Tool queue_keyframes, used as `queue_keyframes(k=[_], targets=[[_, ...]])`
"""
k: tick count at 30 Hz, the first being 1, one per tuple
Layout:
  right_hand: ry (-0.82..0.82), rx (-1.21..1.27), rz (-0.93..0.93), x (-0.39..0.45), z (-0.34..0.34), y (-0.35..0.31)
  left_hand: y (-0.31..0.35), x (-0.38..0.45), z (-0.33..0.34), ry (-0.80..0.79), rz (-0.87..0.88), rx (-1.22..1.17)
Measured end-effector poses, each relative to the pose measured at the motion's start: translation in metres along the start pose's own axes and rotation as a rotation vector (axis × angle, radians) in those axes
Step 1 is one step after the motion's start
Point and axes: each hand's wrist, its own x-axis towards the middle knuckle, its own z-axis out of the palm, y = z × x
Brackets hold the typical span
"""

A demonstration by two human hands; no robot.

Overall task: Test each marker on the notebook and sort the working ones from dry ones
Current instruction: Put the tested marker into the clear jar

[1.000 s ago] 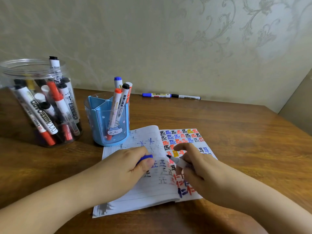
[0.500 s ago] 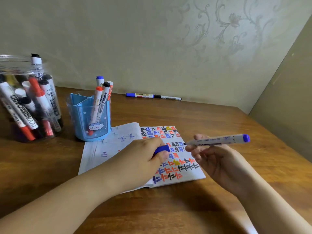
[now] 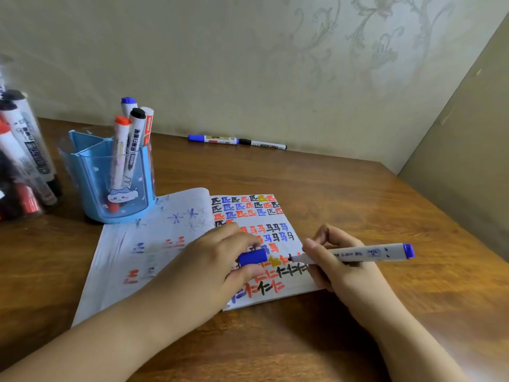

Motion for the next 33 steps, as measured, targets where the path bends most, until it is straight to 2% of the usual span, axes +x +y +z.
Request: queue_keyframes(k=[6, 16, 23, 33], targets=[[-0.020, -0.192, 0.040, -0.0019, 0.0004, 0.0028, 0.0020, -0.0045, -0.0008, -0.005, 0.039, -0.002], [-0.032, -0.177, -0.028, -0.0066, 0.0008, 0.0016, 0.0011, -0.0067, -0.0015, -0.031, 0.010, 0.025], [0.059, -0.274, -0.138, -0.0053, 0.0040, 0.0076, -0.0047, -0.0065, 0.0010, -0.053, -0.046, 0.067], [-0.040, -0.248, -0.132, -0.0062, 0.0083, 0.0068, -0.0043, -0.0066, 0.0004, -0.084, -0.054, 0.088]])
